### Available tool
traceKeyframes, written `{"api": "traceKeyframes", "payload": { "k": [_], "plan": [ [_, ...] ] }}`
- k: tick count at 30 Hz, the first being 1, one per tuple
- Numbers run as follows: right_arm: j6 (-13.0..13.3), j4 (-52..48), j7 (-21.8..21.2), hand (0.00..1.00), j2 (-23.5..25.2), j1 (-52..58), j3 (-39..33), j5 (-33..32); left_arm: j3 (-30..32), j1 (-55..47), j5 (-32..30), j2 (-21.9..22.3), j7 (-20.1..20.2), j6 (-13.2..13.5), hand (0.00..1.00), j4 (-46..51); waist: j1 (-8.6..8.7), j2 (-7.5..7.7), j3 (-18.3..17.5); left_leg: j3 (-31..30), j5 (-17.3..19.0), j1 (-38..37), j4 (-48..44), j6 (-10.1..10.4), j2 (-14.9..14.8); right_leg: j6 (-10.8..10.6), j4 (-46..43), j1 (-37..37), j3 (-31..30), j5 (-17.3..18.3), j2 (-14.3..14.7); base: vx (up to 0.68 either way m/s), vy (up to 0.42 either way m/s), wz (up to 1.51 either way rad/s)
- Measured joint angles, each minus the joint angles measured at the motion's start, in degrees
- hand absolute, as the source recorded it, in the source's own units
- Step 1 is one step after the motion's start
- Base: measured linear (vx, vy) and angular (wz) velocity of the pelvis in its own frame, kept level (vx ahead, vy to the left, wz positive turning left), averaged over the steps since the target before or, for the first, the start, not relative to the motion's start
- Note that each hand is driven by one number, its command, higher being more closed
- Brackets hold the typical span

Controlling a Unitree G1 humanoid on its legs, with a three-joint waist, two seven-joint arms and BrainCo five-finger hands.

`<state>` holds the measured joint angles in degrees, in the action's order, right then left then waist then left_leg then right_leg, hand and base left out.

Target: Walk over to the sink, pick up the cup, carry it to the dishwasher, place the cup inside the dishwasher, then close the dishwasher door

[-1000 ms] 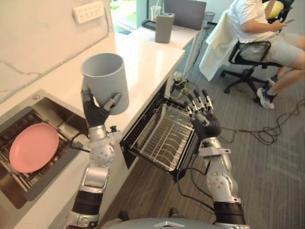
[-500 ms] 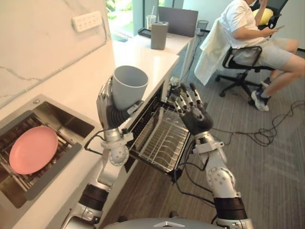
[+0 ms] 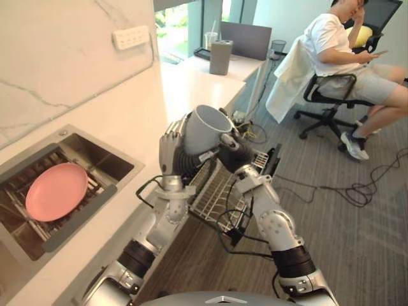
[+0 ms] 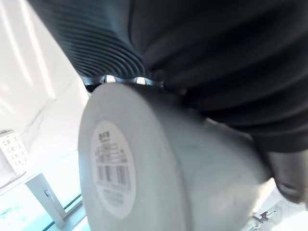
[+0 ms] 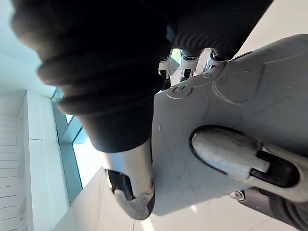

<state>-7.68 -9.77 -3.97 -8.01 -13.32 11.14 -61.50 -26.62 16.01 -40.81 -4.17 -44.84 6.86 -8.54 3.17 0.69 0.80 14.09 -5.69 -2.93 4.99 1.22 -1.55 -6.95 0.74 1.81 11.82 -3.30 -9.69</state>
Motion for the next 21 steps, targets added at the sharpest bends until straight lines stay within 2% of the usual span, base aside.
{"api": "traceKeyframes", "payload": {
  "k": [6,11,16,21],
  "plan": [
    [0.1,0.0,5.8,0.00,-0.5,-0.9,2.2,1.3,-1.0,0.8,0.2,-0.3,-1.4,-1.3,1.00,-2.3,-0.09,0.00,-1.5,-0.2,-0.3,0.8,0.0,0.4,-0.1,0.1,-0.1,-1.0,0.1,-0.1,0.0,-0.04,0.006,-0.01],
    [0.2,0.2,7.8,0.00,-0.5,-1.6,3.3,3.5,-1.7,1.1,0.2,-0.3,-2.5,-2.5,1.00,-3.3,-0.52,0.00,-2.0,-0.3,-0.5,0.9,0.0,0.4,-0.2,0.1,0.1,-1.0,0.1,-0.4,0.0,0.00,0.000,0.00],
    [0.2,2.0,9.6,0.00,-0.5,-3.8,4.2,5.4,-2.0,1.4,0.2,-0.4,-2.5,-5.0,1.00,-3.5,-0.54,0.01,-2.4,-1.4,-0.8,1.2,0.0,0.3,-0.1,0.1,0.1,-0.8,1.1,-0.5,0.0,0.00,-0.003,0.07],
    [0.4,2.5,10.3,0.00,-0.5,-4.6,4.5,5.7,-3.2,2.4,-1.2,-2.1,-2.3,-7.1,1.00,-3.5,-1.32,0.11,-3.2,-2.0,-1.6,1.9,0.0,0.0,-0.2,0.3,0.5,-0.8,2.0,-0.8,0.0,-0.01,-0.008,0.09]
  ]
}}
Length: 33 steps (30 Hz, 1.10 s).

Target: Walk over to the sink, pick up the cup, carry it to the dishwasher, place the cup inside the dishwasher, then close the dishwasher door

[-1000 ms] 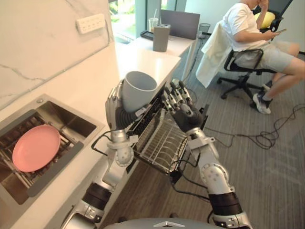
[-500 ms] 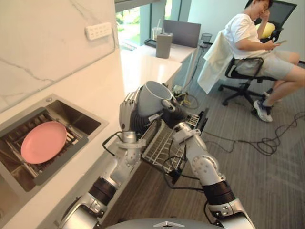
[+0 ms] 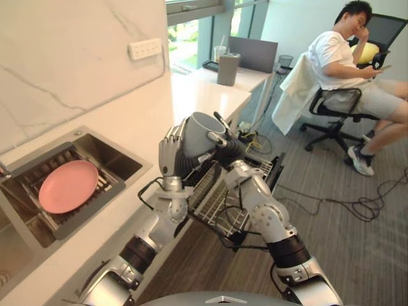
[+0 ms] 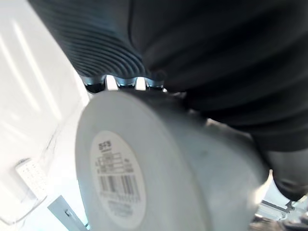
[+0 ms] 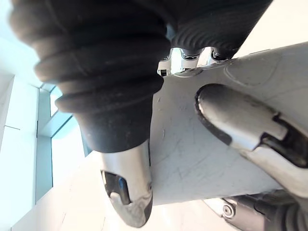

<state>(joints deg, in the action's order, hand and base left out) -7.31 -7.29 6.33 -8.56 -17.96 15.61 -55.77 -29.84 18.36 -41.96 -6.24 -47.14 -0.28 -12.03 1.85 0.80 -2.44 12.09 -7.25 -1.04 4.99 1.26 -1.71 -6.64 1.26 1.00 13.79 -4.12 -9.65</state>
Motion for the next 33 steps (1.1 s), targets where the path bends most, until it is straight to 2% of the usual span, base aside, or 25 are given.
{"api": "traceKeyframes", "payload": {
  "k": [5,8,21,28,29,33],
  "plan": [
    [-0.5,1.9,0.0,0.00,-2.6,-3.1,1.8,0.6,-1.2,1.8,-1.0,-2.8,0.4,-1.2,1.00,-0.7,0.05,0.30,-0.2,-1.2,0.0,0.4,0.0,0.4,-0.2,0.5,1.3,1.0,1.0,-1.1,0.0,-0.02,0.002,0.07],
    [-1.6,2.1,0.0,0.00,-3.5,-3.1,2.4,2.1,-2.4,2.1,-1.1,-4.6,0.5,-1.2,1.00,-1.8,-0.69,0.40,-0.2,-1.3,-0.4,1.0,0.0,0.8,-0.9,0.8,2.3,1.0,1.1,-1.5,0.7,-0.04,-0.021,0.04],
    [-3.3,4.1,-0.1,0.00,-6.8,-5.7,4.6,2.2,-3.7,2.9,-1.1,-6.4,0.1,-1.9,1.00,-4.4,-1.37,0.23,-0.1,-1.9,-1.2,2.0,0.0,2.1,-3.1,2.2,3.7,1.0,1.9,-2.2,3.1,-0.02,-0.030,0.01],
    [-4.4,5.1,0.0,0.00,-8.3,-8.7,6.2,2.3,-3.7,3.3,-0.9,-7.5,-0.5,-2.7,1.00,-4.3,-1.43,-0.63,0.5,-2.1,-1.3,1.9,0.0,2.2,-3.2,2.3,3.7,1.2,2.4,-2.2,3.3,0.00,0.000,0.00],
    [-4.4,5.2,0.1,1.00,-8.3,-8.7,6.2,2.3,-3.7,3.4,-0.9,-7.5,-0.5,-2.8,1.00,-4.3,-1.67,-0.85,0.6,-2.1,-1.3,1.9,0.0,2.2,-3.3,2.3,3.7,1.2,2.4,-2.2,3.3,0.00,0.000,0.00],
    [-4.3,5.7,0.3,1.00,-8.3,-8.8,7.0,3.0,-4.3,3.4,-0.9,-8.3,-0.8,-3.6,1.00,-4.1,-1.93,-1.33,1.1,-2.0,-1.4,1.9,0.0,2.5,-3.7,2.7,3.7,1.1,2.4,-2.1,3.8,0.00,-0.008,0.00]
  ]
}}
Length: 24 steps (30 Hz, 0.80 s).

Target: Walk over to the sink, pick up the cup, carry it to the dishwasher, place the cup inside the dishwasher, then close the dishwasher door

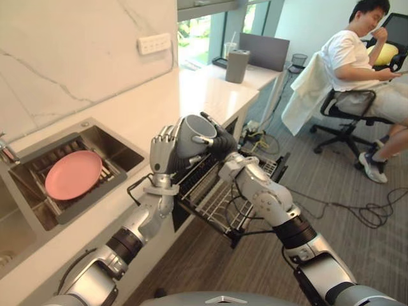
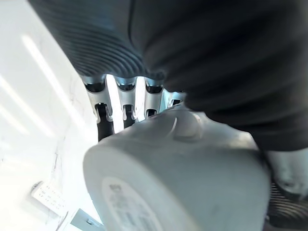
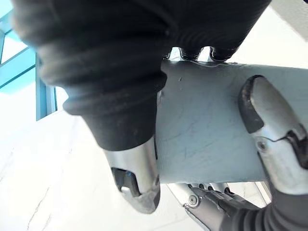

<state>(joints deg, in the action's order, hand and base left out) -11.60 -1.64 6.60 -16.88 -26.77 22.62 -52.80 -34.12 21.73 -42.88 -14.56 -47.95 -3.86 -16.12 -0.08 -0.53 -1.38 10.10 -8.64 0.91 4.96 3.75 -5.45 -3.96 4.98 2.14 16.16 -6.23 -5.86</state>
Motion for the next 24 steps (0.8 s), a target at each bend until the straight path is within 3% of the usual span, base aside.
{"api": "traceKeyframes", "payload": {
  "k": [9,16,17,22,24],
  "plan": [
    [1.0,-2.9,1.7,1.00,0.0,-0.2,0.4,1.6,-1.9,0.0,1.1,-2.5,1.2,-4.7,1.00,7.0,0.43,-0.58,0.4,0.8,0.1,0.0,0.0,0.6,-0.2,0.1,0.0,-0.4,-0.1,0.1,0.2,0.01,-0.013,-0.04],
    [1.8,-4.9,2.6,1.00,-0.1,-0.6,1.9,4.9,-1.9,-0.7,3.3,-4.7,2.1,-5.1,1.00,11.1,0.42,-0.77,0.5,0.8,0.1,0.0,0.0,0.6,-0.1,0.0,-0.1,-0.4,0.1,0.1,0.1,0.00,0.000,0.00],
    [1.9,-5.6,2.9,1.00,-0.3,-0.6,2.1,5.0,-1.9,-0.9,3.4,-5.0,2.1,-5.1,0.00,11.7,0.40,-0.78,0.5,0.7,0.1,0.0,0.0,0.6,-0.1,0.0,-0.1,-0.4,0.1,0.1,0.1,0.00,0.000,0.00],
    [4.1,-8.9,5.7,1.00,-1.9,-0.7,4.0,8.3,-2.0,-2.0,3.5,-5.0,2.2,-5.2,0.00,16.0,0.54,-0.84,0.5,0.7,0.1,0.0,0.0,0.6,-0.1,0.0,-0.1,-0.3,0.2,0.1,0.0,0.00,0.000,0.00],
    [4.1,-9.3,7.6,1.00,-1.5,-0.9,4.0,14.6,-2.0,-2.2,4.7,-4.6,3.4,-5.7,0.00,17.1,0.71,-0.94,0.5,0.7,0.1,0.0,0.0,0.6,-0.1,0.0,-0.1,-0.3,0.2,0.1,0.0,0.00,0.000,0.00]
  ]
}}
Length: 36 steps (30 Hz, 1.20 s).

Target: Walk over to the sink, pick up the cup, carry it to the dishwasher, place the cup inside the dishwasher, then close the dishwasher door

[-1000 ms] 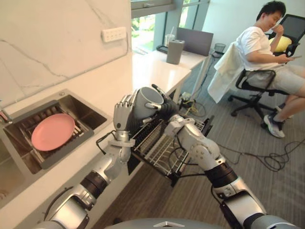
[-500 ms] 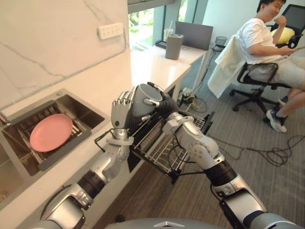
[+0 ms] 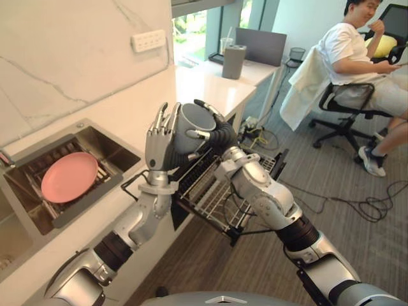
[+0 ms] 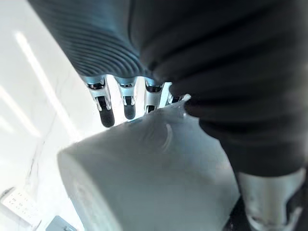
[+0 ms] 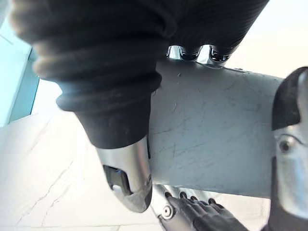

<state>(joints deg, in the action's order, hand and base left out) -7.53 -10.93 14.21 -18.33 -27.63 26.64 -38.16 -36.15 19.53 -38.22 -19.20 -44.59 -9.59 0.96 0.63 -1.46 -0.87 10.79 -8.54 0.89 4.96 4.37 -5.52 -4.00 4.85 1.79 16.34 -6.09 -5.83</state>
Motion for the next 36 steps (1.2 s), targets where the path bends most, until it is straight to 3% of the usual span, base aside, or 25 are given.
{"api": "traceKeyframes", "payload": {
  "k": [2,5,7,12,14,19,22,24,30,34,36],
  "plan": [
    [-0.3,-0.2,0.3,1.00,0.1,0.0,-0.8,4.8,0.0,-0.2,0.4,0.2,0.8,-0.6,0.00,0.5,0.16,-0.05,0.0,0.0,0.0,0.0,0.0,0.0,0.0,0.0,0.0,0.0,0.0,0.0,0.0,0.00,0.000,0.00],
    [-0.4,-0.3,0.2,1.00,0.7,0.0,-2.8,21.4,0.0,-0.2,0.9,0.4,1.8,-0.5,0.00,0.5,0.53,-0.28,0.2,0.2,0.0,-0.1,0.0,-0.1,0.0,0.0,0.1,-0.1,-0.2,0.0,0.0,0.00,0.000,0.00],
    [-0.4,-0.3,0.3,1.00,1.0,0.0,-5.0,23.7,-0.5,-0.2,0.9,1.9,1.8,-0.3,0.00,0.6,0.61,-0.33,0.2,0.3,-0.1,-0.2,0.0,-0.1,0.0,-0.1,0.1,-0.1,-0.2,0.0,0.0,0.00,0.000,0.00],
    [-0.3,1.7,3.9,1.00,3.6,0.0,-9.3,24.5,-2.2,-0.2,-0.4,6.4,0.6,3.4,0.00,0.6,0.71,-0.61,0.3,1.8,0.1,-1.5,0.0,-0.1,0.0,-0.2,0.1,0.2,-1.5,-0.2,-0.1,0.00,-0.003,-0.15],
    [-0.2,3.3,4.8,1.00,4.1,0.0,-9.3,24.5,-2.1,-0.2,-0.4,7.6,-0.3,3.6,0.00,0.6,1.07,-0.68,0.4,2.0,0.3,-2.0,0.0,0.1,0.0,-0.3,0.1,0.3,-1.5,-0.2,-0.1,0.00,-0.012,-0.16],
    [-0.2,3.7,6.4,1.00,4.3,2.6,-13.6,24.5,2.1,0.0,-0.2,9.8,-3.0,4.3,0.00,0.6,1.28,-1.02,0.6,2.0,0.4,-2.0,0.0,0.1,-0.1,-0.3,0.1,0.4,-1.4,-0.2,-0.1,0.00,-0.003,-0.02],
    [-0.2,4.0,6.4,1.00,4.3,4.6,-16.4,24.4,4.8,0.0,-0.1,10.3,-3.9,6.3,0.00,0.6,1.23,-1.05,0.6,1.9,0.5,-2.0,0.0,0.1,-0.1,-0.3,0.1,0.4,-1.3,-0.2,-0.1,0.00,0.000,0.00],
    [-0.1,4.0,6.3,1.00,4.3,6.3,-18.3,24.5,4.9,0.0,3.3,10.6,-3.1,8.2,0.00,0.7,1.10,-1.05,0.6,1.9,0.5,-1.9,0.0,0.0,0.0,-0.4,0.1,0.4,-1.2,-0.3,-0.2,0.00,0.000,0.00],
    [0.1,5.4,4.9,1.00,4.4,10.9,-25.1,24.3,4.4,-8.0,21.3,13.7,14.0,13.5,0.00,1.2,0.95,-1.02,0.6,0.9,0.6,-1.4,0.0,-0.2,0.4,-0.9,-0.2,0.5,-0.2,-0.1,-0.7,0.03,-0.005,0.07],
    [1.4,7.0,2.0,1.00,4.4,15.1,-28.5,23.6,1.9,-20.4,30.3,13.1,28.2,14.2,0.00,1.0,0.50,-0.82,0.7,-0.3,0.6,-0.7,0.0,-0.4,0.9,-1.3,-0.3,0.5,0.8,0.2,-1.1,0.03,-0.002,0.14],
    [1.7,8.3,0.7,1.00,4.3,16.8,-29.5,22.1,0.8,-24.3,31.9,12.9,33.1,14.0,0.00,0.1,0.39,-0.61,0.9,-1.4,0.6,-0.3,0.0,-0.4,1.2,-1.6,-0.3,0.8,1.9,0.4,-1.4,0.02,0.005,0.26]
  ]
}}
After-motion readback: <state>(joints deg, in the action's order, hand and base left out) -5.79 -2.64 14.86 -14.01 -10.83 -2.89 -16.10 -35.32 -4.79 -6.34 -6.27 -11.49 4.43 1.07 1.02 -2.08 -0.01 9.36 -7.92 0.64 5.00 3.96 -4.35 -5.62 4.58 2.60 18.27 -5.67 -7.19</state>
